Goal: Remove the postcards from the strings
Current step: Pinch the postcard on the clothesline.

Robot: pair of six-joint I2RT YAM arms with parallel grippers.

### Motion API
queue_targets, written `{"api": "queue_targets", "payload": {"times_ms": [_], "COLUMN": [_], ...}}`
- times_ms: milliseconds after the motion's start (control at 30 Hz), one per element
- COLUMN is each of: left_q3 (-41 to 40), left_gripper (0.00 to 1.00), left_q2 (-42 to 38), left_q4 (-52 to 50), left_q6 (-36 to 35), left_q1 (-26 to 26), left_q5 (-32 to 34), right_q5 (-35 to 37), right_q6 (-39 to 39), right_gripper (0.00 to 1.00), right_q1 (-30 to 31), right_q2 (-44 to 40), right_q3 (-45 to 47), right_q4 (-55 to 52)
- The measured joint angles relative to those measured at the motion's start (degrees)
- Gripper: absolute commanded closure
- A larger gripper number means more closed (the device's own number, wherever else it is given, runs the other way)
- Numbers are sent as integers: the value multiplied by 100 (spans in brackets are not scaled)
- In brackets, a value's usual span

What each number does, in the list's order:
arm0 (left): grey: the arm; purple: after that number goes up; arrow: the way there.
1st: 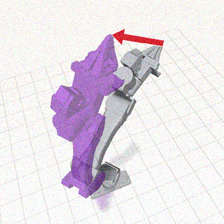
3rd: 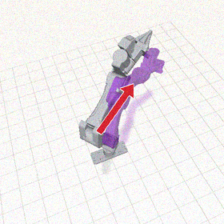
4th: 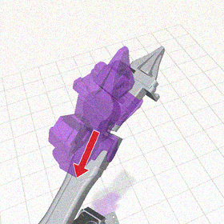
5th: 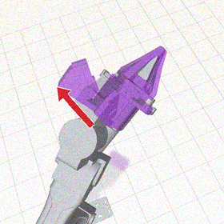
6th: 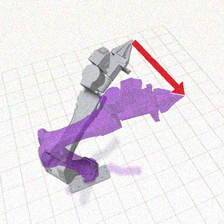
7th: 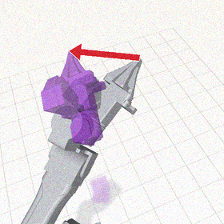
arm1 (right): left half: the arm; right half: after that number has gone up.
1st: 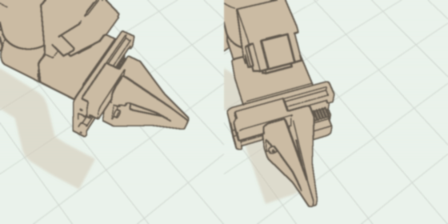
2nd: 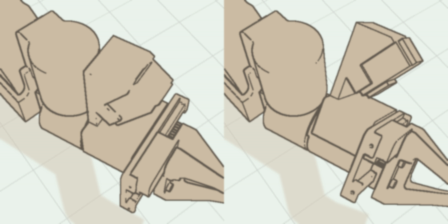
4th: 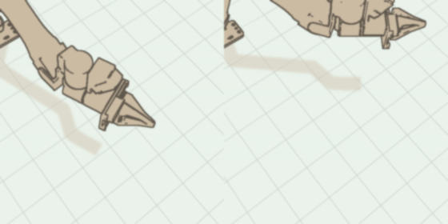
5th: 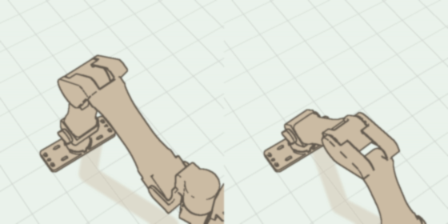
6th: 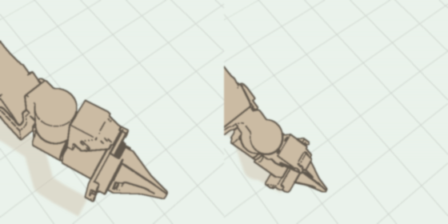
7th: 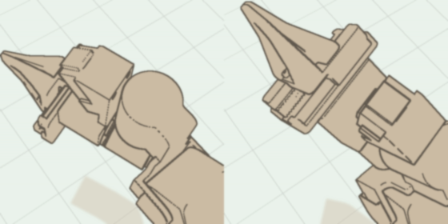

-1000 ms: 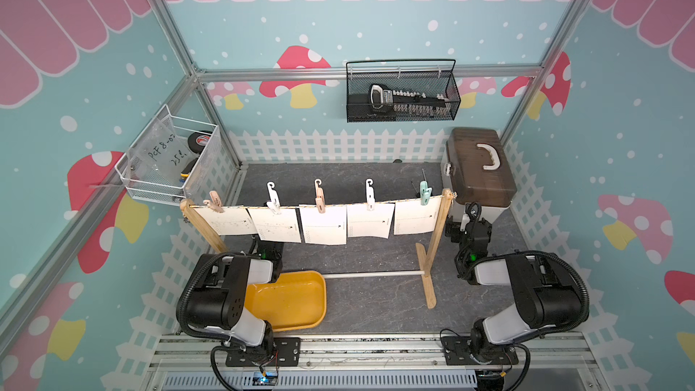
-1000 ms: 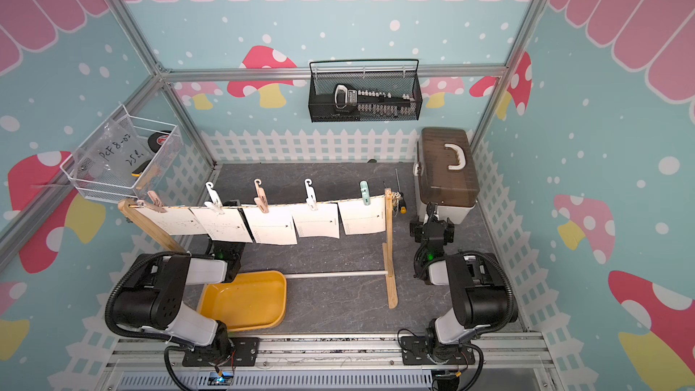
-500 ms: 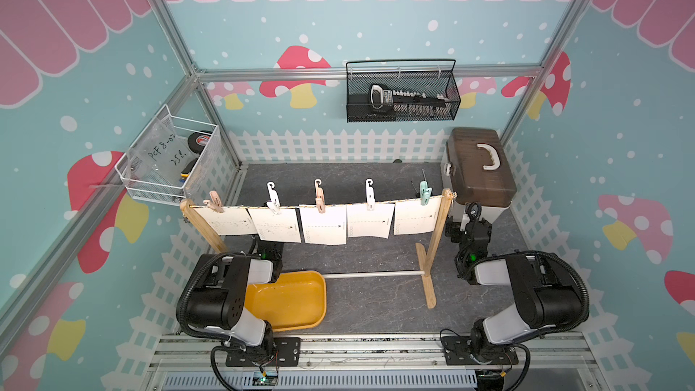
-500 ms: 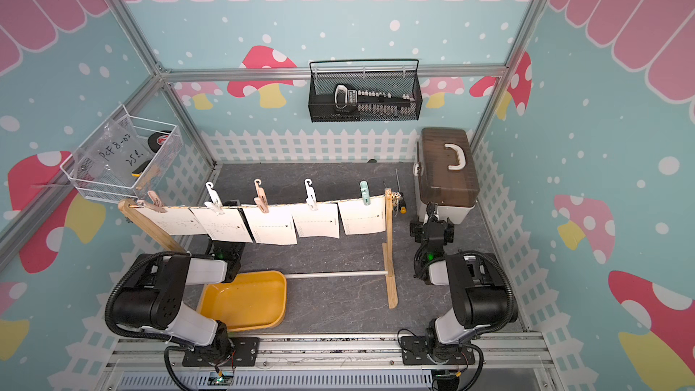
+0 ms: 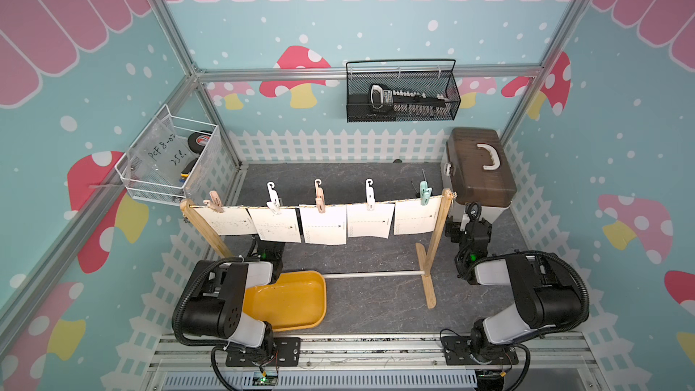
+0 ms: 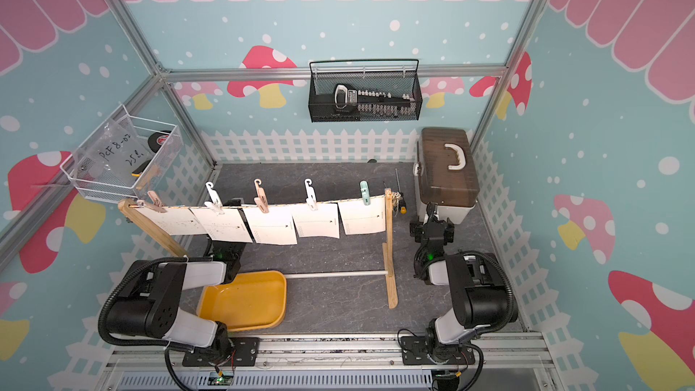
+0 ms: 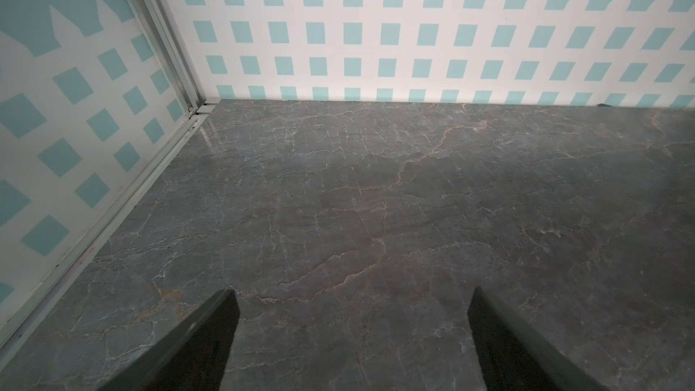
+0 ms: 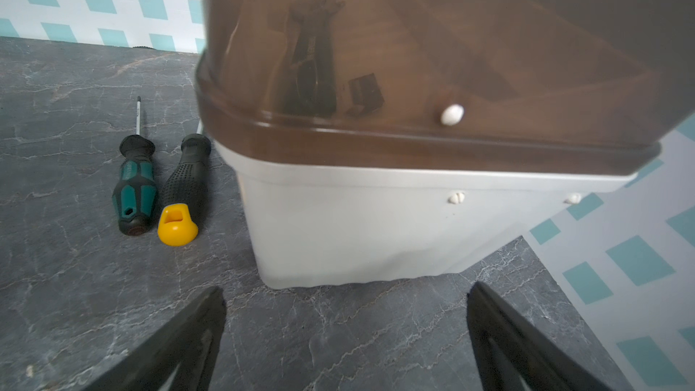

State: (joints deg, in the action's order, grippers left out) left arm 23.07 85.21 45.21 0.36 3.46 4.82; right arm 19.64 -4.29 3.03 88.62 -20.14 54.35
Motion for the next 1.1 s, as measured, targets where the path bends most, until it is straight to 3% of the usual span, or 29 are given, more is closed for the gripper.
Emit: {"api": "queue_targets", "payload": {"times_ms": [367,633,833,1100], "left_q3": [1231,1593,1574,1176], "left_gripper": [0,0,0,0], "left_q2": [-264,-94,85,125], "left_q4": [-2024,-3099,-3235,-2658], "left_q6": [-828,-2011,-3029,-4157], "left_q1": [614,1327,1978,2949], "left_q5": [-149,433,1069,1665], "right_q5": [0,0,-2,-2], "right_q6": [0,0,-2,-2], "right_gripper": [1,1,1,1], "right_q1": [0,0,0,0], "right_q2": [0,0,0,0], "right_q3": [0,0,0,0], "right_q4": [0,0,0,0]}}
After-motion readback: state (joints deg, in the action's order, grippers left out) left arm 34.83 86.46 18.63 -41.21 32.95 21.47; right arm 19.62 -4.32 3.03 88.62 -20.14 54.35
